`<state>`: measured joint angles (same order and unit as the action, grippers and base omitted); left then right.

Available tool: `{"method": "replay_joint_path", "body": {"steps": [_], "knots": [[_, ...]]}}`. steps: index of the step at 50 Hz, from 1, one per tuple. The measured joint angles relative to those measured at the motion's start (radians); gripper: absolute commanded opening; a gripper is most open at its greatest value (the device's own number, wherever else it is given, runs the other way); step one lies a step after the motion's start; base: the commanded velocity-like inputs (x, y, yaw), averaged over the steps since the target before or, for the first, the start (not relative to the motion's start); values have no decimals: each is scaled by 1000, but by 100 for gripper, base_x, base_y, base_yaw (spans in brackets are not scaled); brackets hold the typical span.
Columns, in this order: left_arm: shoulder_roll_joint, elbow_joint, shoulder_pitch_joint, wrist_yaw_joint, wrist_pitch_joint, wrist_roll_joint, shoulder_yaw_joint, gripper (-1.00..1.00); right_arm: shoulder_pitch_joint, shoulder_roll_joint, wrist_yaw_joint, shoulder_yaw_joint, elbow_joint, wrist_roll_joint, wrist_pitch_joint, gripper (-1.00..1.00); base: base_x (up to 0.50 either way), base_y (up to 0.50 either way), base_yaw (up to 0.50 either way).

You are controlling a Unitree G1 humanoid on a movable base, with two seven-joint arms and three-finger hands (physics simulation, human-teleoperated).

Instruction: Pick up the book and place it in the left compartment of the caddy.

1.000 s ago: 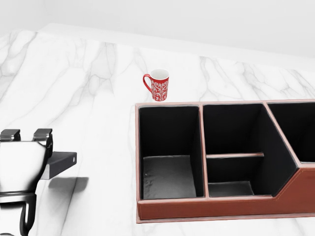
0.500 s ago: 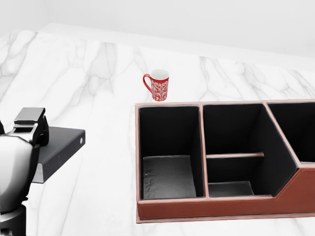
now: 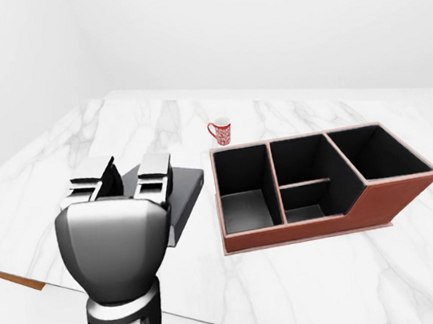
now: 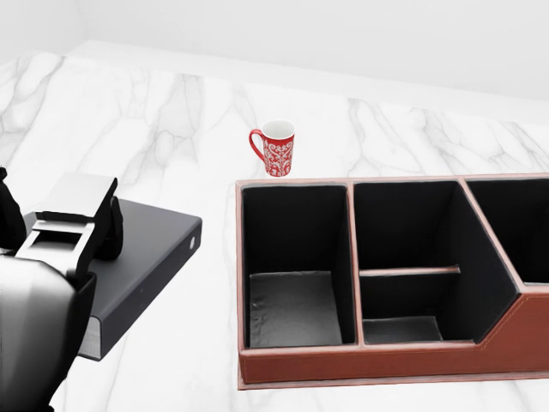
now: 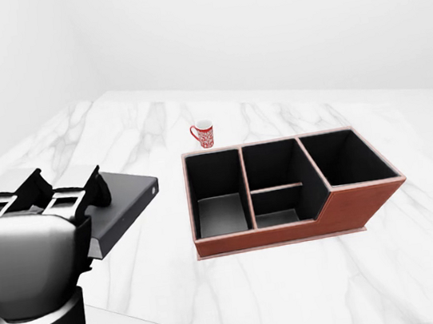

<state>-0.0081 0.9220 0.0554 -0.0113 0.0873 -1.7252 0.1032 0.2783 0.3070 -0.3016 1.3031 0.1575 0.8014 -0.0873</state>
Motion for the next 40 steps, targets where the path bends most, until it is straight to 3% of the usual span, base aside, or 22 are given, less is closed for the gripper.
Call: {"method": "replay_joint_path", "body": {"steps": [13, 26, 40], "knots": [[-43, 53, -16, 60, 0, -94, 130, -100, 0, 0, -1, -1, -3, 1, 0, 100, 0, 0, 0], [-61, 54, -11, 74, 0, -205, 286, -100, 0, 0, 2, -2, 0, -2, 0, 100, 0, 0, 0], [-48, 40, -11, 79, 0, -247, 372, -100, -1, 1, 1, -1, -1, -5, 0, 100, 0, 0, 0]]}}
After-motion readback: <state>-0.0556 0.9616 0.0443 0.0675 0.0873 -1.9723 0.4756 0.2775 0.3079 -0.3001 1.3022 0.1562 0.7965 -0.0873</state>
